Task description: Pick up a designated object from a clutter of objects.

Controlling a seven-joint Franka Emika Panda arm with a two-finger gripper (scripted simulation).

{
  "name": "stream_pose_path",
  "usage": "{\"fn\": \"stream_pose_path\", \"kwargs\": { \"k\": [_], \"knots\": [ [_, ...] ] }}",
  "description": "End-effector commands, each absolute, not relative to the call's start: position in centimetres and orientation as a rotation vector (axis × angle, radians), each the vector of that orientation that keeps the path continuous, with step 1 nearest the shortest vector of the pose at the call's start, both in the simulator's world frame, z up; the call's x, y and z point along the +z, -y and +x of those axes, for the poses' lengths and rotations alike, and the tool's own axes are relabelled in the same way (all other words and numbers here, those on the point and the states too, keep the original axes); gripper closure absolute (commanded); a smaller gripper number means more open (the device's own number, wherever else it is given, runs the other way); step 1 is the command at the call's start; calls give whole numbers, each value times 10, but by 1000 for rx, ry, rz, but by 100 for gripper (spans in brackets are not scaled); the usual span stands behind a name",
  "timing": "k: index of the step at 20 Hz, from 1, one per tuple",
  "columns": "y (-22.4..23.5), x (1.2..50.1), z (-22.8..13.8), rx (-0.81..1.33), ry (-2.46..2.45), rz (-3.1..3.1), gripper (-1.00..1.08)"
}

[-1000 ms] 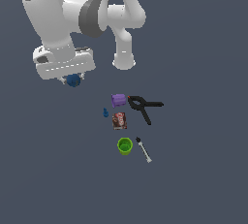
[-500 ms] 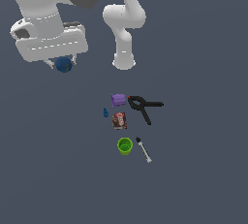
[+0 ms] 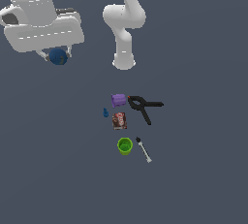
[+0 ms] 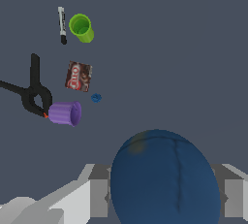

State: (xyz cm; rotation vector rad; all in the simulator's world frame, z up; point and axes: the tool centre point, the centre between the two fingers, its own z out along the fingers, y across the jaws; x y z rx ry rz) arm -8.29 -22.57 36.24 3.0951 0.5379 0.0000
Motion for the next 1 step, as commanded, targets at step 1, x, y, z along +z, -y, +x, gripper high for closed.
{"fn": "stream_pose_path", "kwargs": {
  "k": [1],
  "knots": [
    [226,365,-82,0,-538,3095,108]
  ]
}}
